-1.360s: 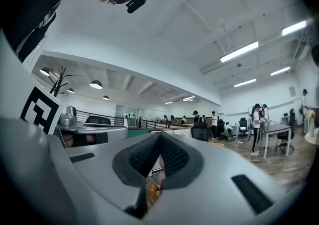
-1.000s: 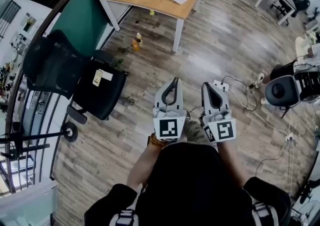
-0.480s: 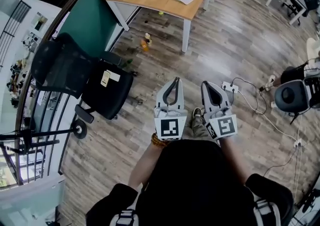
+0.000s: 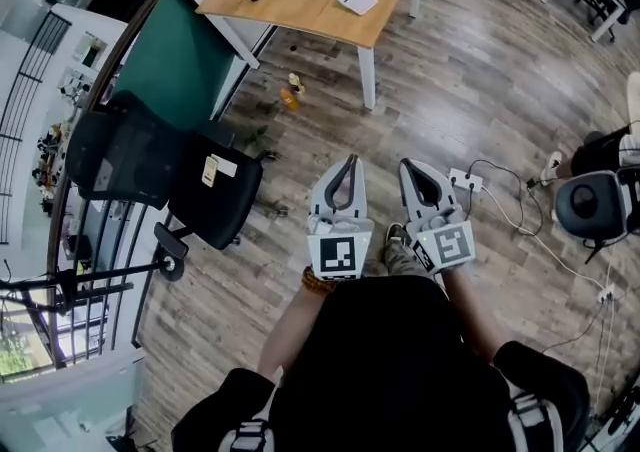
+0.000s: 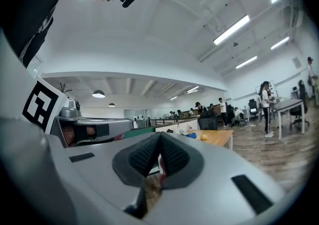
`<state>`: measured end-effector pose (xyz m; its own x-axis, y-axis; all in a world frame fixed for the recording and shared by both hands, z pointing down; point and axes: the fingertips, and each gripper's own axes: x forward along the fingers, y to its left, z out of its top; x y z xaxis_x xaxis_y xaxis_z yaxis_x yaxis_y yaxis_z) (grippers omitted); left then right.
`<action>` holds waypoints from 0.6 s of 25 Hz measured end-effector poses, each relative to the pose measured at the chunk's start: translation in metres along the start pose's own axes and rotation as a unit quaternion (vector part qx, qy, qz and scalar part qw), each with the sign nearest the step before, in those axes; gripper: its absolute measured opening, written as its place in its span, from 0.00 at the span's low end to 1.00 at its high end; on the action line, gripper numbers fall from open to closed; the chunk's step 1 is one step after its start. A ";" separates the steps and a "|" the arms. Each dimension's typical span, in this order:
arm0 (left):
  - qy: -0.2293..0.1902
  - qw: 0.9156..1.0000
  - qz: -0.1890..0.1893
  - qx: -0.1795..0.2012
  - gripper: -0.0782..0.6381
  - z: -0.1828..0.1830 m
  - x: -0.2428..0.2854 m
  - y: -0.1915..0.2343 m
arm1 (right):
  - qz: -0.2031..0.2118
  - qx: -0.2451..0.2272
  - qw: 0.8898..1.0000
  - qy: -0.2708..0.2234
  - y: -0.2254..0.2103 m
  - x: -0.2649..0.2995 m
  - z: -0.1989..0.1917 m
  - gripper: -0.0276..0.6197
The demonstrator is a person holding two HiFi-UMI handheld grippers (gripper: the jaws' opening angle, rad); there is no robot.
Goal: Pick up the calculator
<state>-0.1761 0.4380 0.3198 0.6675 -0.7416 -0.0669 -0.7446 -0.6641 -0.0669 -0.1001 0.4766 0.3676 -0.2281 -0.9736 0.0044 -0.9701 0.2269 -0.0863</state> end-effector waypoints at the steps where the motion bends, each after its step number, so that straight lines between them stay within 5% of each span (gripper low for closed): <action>1: 0.003 1.000 0.000 0.001 0.15 0.000 0.007 -0.005 | 0.002 0.002 1.000 0.000 -0.009 0.001 0.000 0.05; 15: 0.048 0.999 0.003 -0.001 0.15 -0.032 0.054 -0.063 | 0.013 0.032 0.999 0.015 -0.091 -0.009 -0.015 0.05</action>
<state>-0.0929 0.4366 0.3521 0.6598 -0.7509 0.0293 -0.7484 -0.6601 -0.0639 -0.0106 0.4649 0.3907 -0.2558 -0.9662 0.0313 -0.9568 0.2484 -0.1512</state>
